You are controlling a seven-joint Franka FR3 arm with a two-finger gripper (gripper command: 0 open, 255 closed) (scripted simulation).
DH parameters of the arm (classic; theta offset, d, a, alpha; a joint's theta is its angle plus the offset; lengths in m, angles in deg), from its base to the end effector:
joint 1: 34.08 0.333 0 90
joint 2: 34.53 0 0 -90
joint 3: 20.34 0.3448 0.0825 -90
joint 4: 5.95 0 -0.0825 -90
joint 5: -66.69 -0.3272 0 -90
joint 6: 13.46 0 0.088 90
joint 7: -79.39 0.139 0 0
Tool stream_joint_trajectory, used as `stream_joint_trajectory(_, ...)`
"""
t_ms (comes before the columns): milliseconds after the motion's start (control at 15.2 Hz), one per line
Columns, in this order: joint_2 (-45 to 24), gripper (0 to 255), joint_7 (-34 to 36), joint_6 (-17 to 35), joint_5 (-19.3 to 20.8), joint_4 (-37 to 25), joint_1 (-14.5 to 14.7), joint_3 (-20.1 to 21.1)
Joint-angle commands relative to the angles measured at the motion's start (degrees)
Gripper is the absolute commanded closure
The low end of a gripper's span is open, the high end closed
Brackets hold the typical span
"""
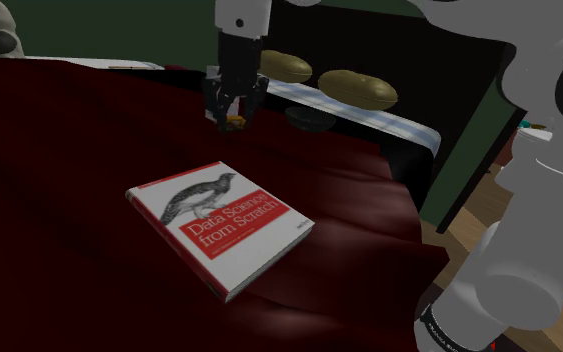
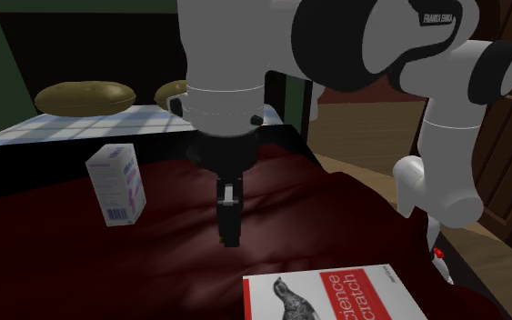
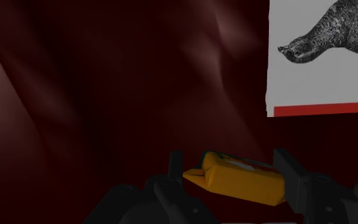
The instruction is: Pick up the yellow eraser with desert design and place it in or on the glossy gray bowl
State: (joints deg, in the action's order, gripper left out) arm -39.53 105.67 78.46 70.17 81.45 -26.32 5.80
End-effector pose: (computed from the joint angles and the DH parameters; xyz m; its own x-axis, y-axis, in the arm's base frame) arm 0.4483 0.2778 0.6027 0.9910 0.1332 0.0103 0.1330 -0.9909 0.0198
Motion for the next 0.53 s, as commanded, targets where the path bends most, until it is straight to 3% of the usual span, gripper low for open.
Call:
stream_joint_trajectory(0,-0.4,255,0.1,-1.7,0.2,-2.0,0.1,0.1)
stream_joint_trajectory(462,-2.5,255,0.6,-7.7,1.2,-10.0,0.9,0.4)
